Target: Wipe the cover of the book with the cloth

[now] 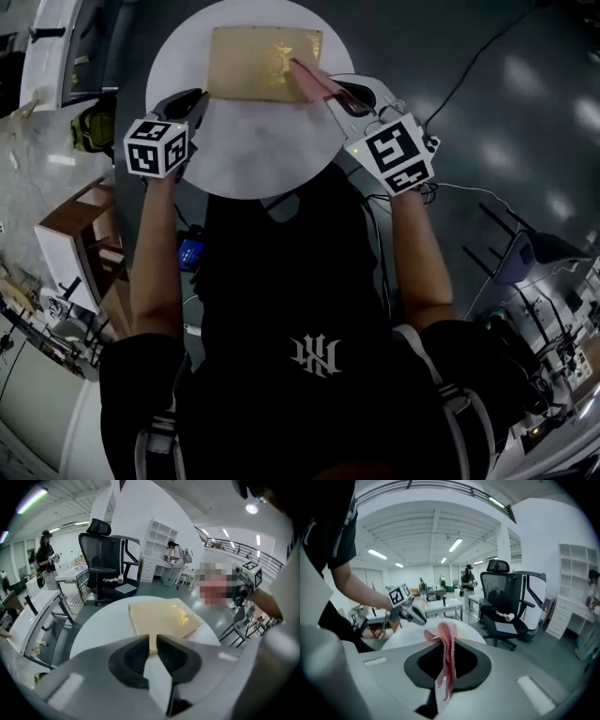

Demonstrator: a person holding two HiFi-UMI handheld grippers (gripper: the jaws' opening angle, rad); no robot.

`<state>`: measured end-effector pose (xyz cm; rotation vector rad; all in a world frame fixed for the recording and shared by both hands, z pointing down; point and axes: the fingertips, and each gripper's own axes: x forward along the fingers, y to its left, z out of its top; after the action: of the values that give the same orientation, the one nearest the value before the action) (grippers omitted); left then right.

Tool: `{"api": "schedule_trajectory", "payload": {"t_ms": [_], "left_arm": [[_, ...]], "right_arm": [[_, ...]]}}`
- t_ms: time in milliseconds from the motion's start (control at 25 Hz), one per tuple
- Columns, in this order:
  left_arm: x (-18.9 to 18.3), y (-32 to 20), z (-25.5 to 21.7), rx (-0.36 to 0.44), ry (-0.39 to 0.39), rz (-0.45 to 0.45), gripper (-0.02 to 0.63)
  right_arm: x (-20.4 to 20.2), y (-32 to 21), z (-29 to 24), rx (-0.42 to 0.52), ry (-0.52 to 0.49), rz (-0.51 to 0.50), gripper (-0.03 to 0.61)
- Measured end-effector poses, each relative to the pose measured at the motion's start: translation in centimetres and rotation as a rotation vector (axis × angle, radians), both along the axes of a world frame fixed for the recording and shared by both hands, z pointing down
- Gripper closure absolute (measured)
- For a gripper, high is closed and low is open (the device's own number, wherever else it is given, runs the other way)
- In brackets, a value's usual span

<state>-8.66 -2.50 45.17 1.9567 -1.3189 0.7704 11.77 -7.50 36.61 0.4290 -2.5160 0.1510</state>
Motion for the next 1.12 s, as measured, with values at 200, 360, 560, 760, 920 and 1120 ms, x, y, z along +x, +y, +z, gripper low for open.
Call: {"api": "schedule_trajectory", "payload": {"t_ms": [200, 360, 560, 760, 920, 1120], "left_arm": [[1.4, -0.5, -9.0, 0.139, 0.051, -0.023, 0.579], [3.5, -0.3, -18.5, 0.294, 0.056, 0.041, 0.611], [5.6, 4.1, -28.8, 0.449, 0.065, 0.152, 0.611], [6.6, 9.1, -36.6, 0.537, 0.146, 0.236, 0.611], [8.5, 16.0, -40.5, 0.587, 0.166, 0.352, 0.611], [7.6, 24.9, -42.6, 0.704, 0.262, 0.411, 0.611]], "right_arm": [[-2.9, 1.2, -9.3, -0.046, -0.281, -0.067, 0.566], [-3.3, 2.4, -17.8, -0.023, -0.454, -0.106, 0.566], [-1.7, 5.8, -26.1, -0.031, -0.594, -0.089, 0.566], [-0.9, 10.9, -32.7, -0.013, -0.754, -0.100, 0.566], [0.4, 17.5, -34.8, -0.082, -0.879, -0.069, 0.565], [-0.7, 26.5, -34.8, -0.057, -0.855, -0.061, 0.565]]}}
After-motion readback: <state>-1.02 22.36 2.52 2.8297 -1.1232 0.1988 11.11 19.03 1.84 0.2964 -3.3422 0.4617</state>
